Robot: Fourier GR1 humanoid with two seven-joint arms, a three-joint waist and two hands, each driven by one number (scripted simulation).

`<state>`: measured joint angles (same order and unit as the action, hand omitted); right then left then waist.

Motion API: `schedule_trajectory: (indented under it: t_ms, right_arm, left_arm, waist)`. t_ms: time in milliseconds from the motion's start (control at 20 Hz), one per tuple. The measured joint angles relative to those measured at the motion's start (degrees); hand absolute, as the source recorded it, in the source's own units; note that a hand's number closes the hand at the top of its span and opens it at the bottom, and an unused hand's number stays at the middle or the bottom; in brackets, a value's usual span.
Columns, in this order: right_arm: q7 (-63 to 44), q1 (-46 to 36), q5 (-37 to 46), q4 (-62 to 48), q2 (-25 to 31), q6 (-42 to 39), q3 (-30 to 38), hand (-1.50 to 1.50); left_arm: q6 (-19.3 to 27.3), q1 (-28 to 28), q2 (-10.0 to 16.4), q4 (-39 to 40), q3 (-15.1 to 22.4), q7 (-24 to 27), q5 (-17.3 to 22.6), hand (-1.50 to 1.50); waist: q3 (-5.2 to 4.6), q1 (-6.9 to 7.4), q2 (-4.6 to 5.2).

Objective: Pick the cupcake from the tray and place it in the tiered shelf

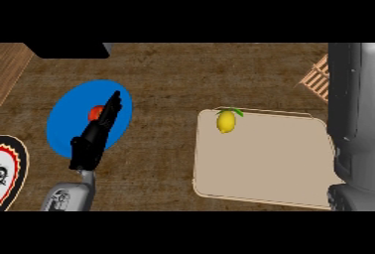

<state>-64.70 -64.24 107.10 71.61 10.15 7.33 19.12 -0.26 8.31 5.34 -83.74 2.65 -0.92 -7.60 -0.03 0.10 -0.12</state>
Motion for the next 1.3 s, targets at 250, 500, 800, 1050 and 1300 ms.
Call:
schedule_trajectory:
  t_ms: [250, 500, 800, 1050, 1300]
  right_arm:
    - [2.0, -0.72, 0.37, 0.07, 2.68, -2.33, 1.47, 1.5]
    - [3.93, 0.21, 0.62, -2.24, 6.17, -2.99, 2.56, 1.5]
    - [5.94, 2.05, 0.78, -7.73, 10.5, -1.2, 3.57, 1.5]
    - [8.26, 4.01, -1.04, -12.79, 13.4, 4.52, 4.17, 1.5]
    - [9.53, 4.29, -5.17, -13.82, 14.93, 14.45, 7.04, 1.5]
  left_arm:
    - [-0.5, 0.43, 0.04, 0.26, -0.45, -0.21, 0.4, 0.0]
    - [-0.66, 0.86, -0.1, -1.19, -0.28, -1.94, 0.33, 0.0]
    - [-0.13, 1.8, -0.52, -0.33, -0.44, -1.66, -0.3, 0.0]
    - [0.15, 1.27, -1.14, 0.48, -0.17, -0.5, -0.74, 0.0]
    - [-0.34, 2.71, -0.69, 1.79, -0.88, -0.34, -0.48, 0.0]
  waist:
    - [-0.01, 0.02, 0.02]
    - [0.02, 0.2, 0.09]
    - [0.02, 0.34, 0.22]
    - [0.02, 0.49, 0.3]
    - [0.08, 0.65, 0.44]
